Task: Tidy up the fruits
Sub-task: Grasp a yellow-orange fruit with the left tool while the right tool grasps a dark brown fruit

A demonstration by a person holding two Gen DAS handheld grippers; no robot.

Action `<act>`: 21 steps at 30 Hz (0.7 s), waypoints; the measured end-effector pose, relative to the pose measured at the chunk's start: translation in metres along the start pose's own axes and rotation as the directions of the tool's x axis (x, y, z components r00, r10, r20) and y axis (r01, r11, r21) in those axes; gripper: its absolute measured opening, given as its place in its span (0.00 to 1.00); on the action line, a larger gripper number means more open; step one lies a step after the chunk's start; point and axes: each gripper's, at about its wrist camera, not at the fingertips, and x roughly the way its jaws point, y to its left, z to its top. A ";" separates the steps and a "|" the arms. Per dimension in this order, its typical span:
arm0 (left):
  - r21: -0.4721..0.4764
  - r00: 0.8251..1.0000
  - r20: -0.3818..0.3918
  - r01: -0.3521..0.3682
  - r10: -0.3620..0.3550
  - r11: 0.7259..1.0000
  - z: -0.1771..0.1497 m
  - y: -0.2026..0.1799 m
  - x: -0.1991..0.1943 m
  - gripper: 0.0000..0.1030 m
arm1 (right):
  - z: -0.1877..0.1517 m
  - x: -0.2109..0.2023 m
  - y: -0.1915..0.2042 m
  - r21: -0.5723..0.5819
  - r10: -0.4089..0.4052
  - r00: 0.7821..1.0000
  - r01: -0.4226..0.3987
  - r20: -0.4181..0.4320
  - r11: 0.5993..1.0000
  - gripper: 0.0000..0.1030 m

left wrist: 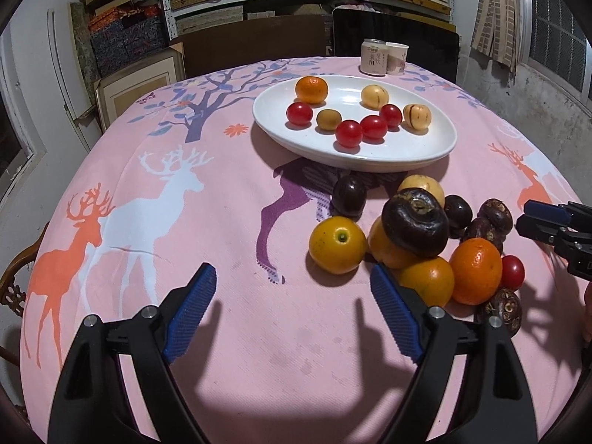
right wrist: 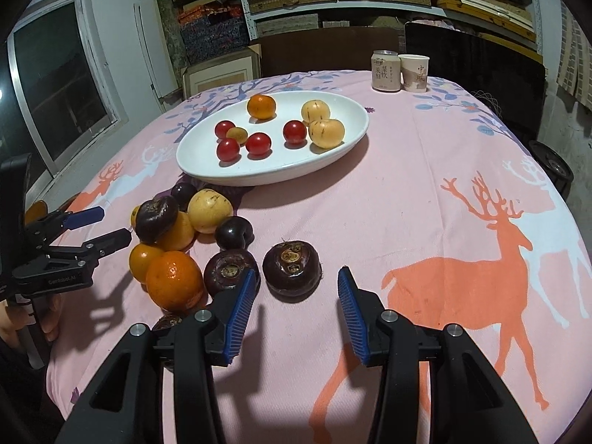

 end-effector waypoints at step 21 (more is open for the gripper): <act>0.035 0.999 -0.038 -0.033 0.035 0.999 0.012 -0.012 0.018 0.81 | 0.014 0.023 -0.010 0.057 -0.041 0.999 0.041 -0.002 0.998 0.38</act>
